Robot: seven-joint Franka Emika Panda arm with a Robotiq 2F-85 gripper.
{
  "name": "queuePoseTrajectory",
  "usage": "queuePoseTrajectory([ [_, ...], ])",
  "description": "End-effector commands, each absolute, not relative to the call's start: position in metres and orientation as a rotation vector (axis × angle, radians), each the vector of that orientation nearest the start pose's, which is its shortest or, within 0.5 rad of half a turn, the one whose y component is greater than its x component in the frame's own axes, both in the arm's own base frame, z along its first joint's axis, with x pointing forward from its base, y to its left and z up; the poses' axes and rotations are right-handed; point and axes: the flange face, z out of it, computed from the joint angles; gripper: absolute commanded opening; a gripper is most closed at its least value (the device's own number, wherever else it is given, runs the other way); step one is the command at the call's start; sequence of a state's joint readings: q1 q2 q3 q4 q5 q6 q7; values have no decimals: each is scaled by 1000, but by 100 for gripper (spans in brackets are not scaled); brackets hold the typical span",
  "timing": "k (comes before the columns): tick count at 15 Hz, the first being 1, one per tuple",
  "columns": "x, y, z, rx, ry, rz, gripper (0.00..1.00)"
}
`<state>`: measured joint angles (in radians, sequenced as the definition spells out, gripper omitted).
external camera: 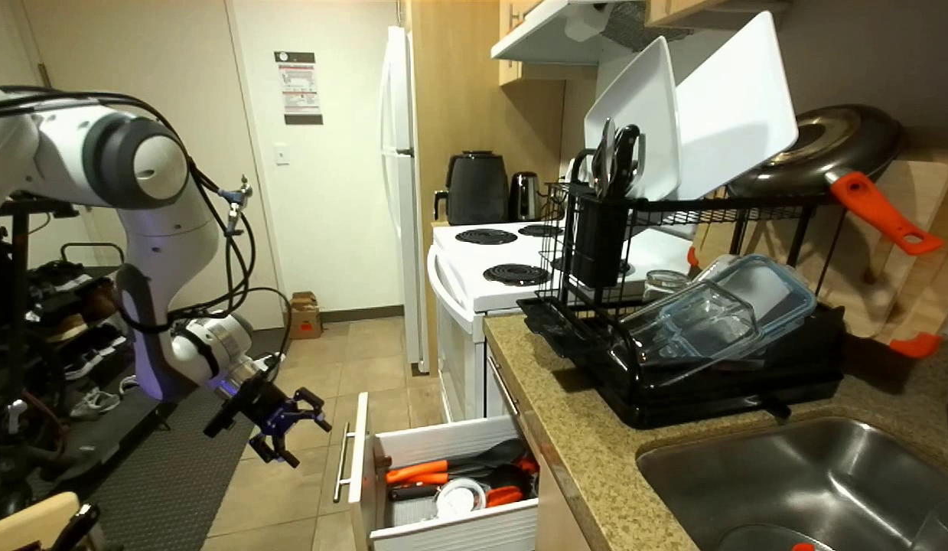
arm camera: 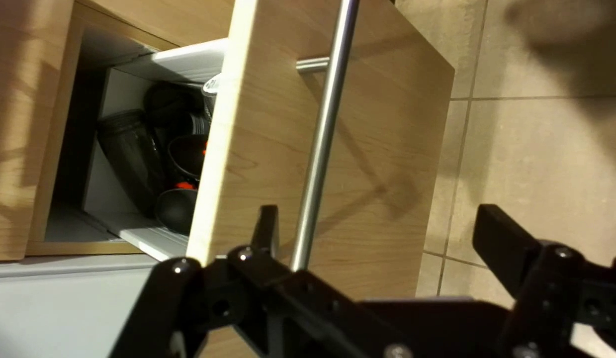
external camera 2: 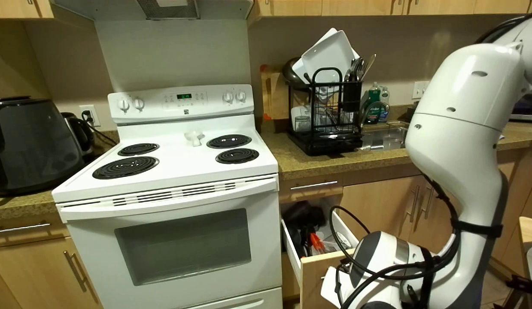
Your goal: Close the open drawer
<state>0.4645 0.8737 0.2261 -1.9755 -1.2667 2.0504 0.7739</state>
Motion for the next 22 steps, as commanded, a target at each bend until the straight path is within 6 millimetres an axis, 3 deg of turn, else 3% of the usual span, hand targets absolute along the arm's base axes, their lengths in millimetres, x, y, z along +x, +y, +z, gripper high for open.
queuePoseTrajectory([
  [1,431,300,-9,1995,1006,43,100],
  [7,457,300,-23,1843,984,192,100],
  [10,457,306,-28,1798,982,242,100],
  [19,396,327,-50,1644,1006,387,100],
  [22,387,328,-54,1603,970,421,100],
])
